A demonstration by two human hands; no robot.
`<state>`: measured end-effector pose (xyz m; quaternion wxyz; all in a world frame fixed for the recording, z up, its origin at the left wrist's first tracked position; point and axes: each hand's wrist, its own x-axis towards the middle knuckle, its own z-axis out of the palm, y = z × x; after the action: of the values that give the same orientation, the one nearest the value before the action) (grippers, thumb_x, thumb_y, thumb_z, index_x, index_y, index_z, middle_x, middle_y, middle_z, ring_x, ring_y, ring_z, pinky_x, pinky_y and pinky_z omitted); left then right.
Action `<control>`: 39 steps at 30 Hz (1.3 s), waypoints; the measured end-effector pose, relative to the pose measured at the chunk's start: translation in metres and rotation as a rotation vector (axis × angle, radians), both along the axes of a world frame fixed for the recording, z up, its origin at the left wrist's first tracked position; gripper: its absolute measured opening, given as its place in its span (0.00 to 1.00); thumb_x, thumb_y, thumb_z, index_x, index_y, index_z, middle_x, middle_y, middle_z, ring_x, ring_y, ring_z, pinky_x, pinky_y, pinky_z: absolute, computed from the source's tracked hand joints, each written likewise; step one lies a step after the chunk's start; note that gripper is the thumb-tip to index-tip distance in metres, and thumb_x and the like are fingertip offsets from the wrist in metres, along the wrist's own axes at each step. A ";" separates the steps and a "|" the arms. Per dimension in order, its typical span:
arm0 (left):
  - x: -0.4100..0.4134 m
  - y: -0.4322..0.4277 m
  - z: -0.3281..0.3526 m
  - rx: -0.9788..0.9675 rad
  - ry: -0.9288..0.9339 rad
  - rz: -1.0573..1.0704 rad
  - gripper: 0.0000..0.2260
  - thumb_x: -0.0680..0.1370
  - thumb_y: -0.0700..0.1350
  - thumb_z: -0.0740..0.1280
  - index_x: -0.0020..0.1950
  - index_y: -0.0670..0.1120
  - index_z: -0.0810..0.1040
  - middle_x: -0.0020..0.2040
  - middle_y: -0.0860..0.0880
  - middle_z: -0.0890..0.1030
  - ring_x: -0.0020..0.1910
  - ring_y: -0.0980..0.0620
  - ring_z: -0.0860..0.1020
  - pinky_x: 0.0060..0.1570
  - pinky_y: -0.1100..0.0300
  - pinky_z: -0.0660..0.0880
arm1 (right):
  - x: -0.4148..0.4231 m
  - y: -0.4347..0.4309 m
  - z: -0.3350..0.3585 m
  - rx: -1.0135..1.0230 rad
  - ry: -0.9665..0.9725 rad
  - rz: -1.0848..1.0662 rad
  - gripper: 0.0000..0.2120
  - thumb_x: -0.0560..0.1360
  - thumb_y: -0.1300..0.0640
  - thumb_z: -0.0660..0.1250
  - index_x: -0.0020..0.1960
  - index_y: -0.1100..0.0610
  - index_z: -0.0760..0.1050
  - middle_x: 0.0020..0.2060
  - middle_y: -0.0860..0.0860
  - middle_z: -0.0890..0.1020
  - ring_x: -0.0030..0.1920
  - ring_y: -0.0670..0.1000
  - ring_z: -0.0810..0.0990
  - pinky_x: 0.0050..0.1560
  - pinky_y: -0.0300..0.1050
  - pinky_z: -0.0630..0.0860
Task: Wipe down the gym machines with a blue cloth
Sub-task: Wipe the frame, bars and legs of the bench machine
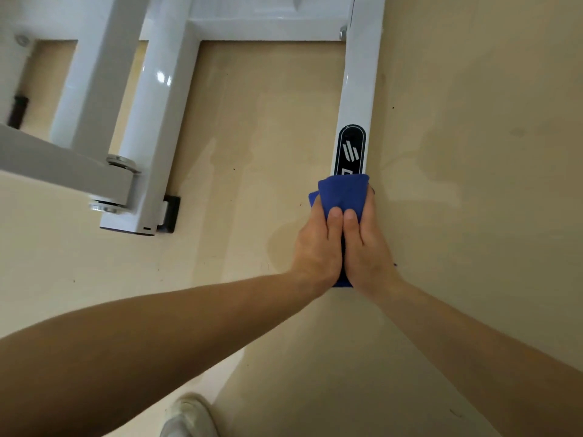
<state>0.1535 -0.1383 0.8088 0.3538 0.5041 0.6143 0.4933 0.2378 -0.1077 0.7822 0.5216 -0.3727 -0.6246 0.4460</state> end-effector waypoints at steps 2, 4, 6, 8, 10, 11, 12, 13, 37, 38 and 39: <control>-0.001 0.001 0.004 -0.014 0.017 0.002 0.13 0.85 0.52 0.53 0.63 0.50 0.71 0.49 0.52 0.81 0.46 0.56 0.80 0.44 0.66 0.75 | 0.001 0.001 0.001 -0.004 -0.011 -0.001 0.22 0.83 0.52 0.51 0.76 0.55 0.59 0.59 0.50 0.79 0.59 0.51 0.79 0.63 0.49 0.74; -0.002 0.009 0.012 -0.009 0.050 -0.002 0.13 0.85 0.52 0.52 0.64 0.49 0.71 0.50 0.51 0.81 0.46 0.56 0.80 0.42 0.68 0.74 | 0.001 0.006 0.009 -0.020 -0.008 -0.008 0.22 0.83 0.52 0.51 0.75 0.54 0.61 0.60 0.49 0.79 0.60 0.49 0.79 0.64 0.47 0.74; -0.004 0.019 0.020 -0.013 0.076 -0.001 0.14 0.85 0.53 0.52 0.65 0.49 0.70 0.51 0.50 0.81 0.46 0.56 0.80 0.43 0.65 0.75 | -0.002 0.015 0.017 -0.047 0.003 -0.005 0.21 0.82 0.51 0.51 0.74 0.54 0.63 0.59 0.49 0.79 0.60 0.48 0.79 0.64 0.46 0.74; -0.006 0.026 0.024 -0.028 0.079 0.012 0.15 0.85 0.53 0.52 0.64 0.49 0.71 0.51 0.49 0.81 0.46 0.56 0.79 0.42 0.66 0.74 | -0.006 0.023 0.023 -0.062 -0.010 -0.003 0.21 0.82 0.50 0.51 0.74 0.53 0.64 0.58 0.50 0.80 0.59 0.48 0.80 0.63 0.46 0.74; -0.010 0.031 0.026 -0.031 0.072 0.030 0.14 0.85 0.53 0.52 0.63 0.48 0.72 0.52 0.49 0.81 0.46 0.56 0.78 0.42 0.68 0.71 | -0.011 0.028 0.024 -0.090 -0.046 -0.008 0.22 0.82 0.49 0.51 0.74 0.52 0.63 0.58 0.49 0.80 0.58 0.46 0.80 0.63 0.47 0.75; -0.011 0.033 0.027 -0.029 0.074 0.038 0.14 0.85 0.53 0.52 0.62 0.47 0.72 0.52 0.49 0.81 0.46 0.56 0.78 0.41 0.68 0.71 | -0.012 0.030 0.025 -0.106 -0.068 -0.014 0.21 0.83 0.49 0.51 0.74 0.51 0.63 0.57 0.48 0.80 0.57 0.45 0.80 0.63 0.47 0.74; -0.013 0.035 0.028 -0.024 0.077 0.041 0.15 0.85 0.53 0.52 0.63 0.47 0.72 0.51 0.49 0.81 0.46 0.55 0.78 0.41 0.67 0.71 | -0.014 0.032 0.028 -0.122 -0.088 -0.021 0.20 0.83 0.49 0.51 0.74 0.51 0.63 0.57 0.47 0.80 0.57 0.44 0.80 0.63 0.46 0.74; -0.014 0.038 0.031 -0.019 0.075 0.040 0.15 0.85 0.53 0.52 0.62 0.47 0.72 0.51 0.49 0.81 0.46 0.55 0.79 0.41 0.65 0.71 | -0.015 0.035 0.030 -0.132 -0.095 -0.027 0.20 0.83 0.48 0.51 0.73 0.51 0.64 0.57 0.47 0.81 0.56 0.44 0.80 0.62 0.45 0.74; -0.029 0.110 0.102 -0.085 0.044 0.199 0.17 0.83 0.54 0.58 0.39 0.46 0.69 0.37 0.48 0.76 0.40 0.49 0.78 0.50 0.54 0.77 | -0.035 0.107 0.108 -0.270 -0.287 -0.095 0.25 0.83 0.43 0.52 0.60 0.60 0.78 0.51 0.55 0.83 0.52 0.54 0.81 0.60 0.51 0.76; -0.030 0.111 0.102 -0.079 0.040 0.199 0.17 0.83 0.54 0.58 0.39 0.46 0.69 0.38 0.48 0.77 0.43 0.47 0.79 0.51 0.53 0.78 | -0.035 0.109 0.109 -0.268 -0.279 -0.092 0.25 0.83 0.43 0.52 0.61 0.60 0.78 0.52 0.55 0.83 0.52 0.53 0.81 0.60 0.51 0.76; -0.030 0.113 0.103 -0.076 0.034 0.200 0.17 0.83 0.54 0.58 0.39 0.46 0.70 0.38 0.48 0.77 0.45 0.46 0.80 0.52 0.51 0.78 | -0.035 0.111 0.110 -0.262 -0.280 -0.093 0.25 0.83 0.43 0.52 0.61 0.60 0.78 0.52 0.55 0.83 0.53 0.53 0.81 0.61 0.51 0.76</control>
<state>0.1237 -0.0254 0.9116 0.3112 0.4347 0.6856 0.4941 0.2023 0.0031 0.8920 0.3966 -0.5242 -0.6098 0.4428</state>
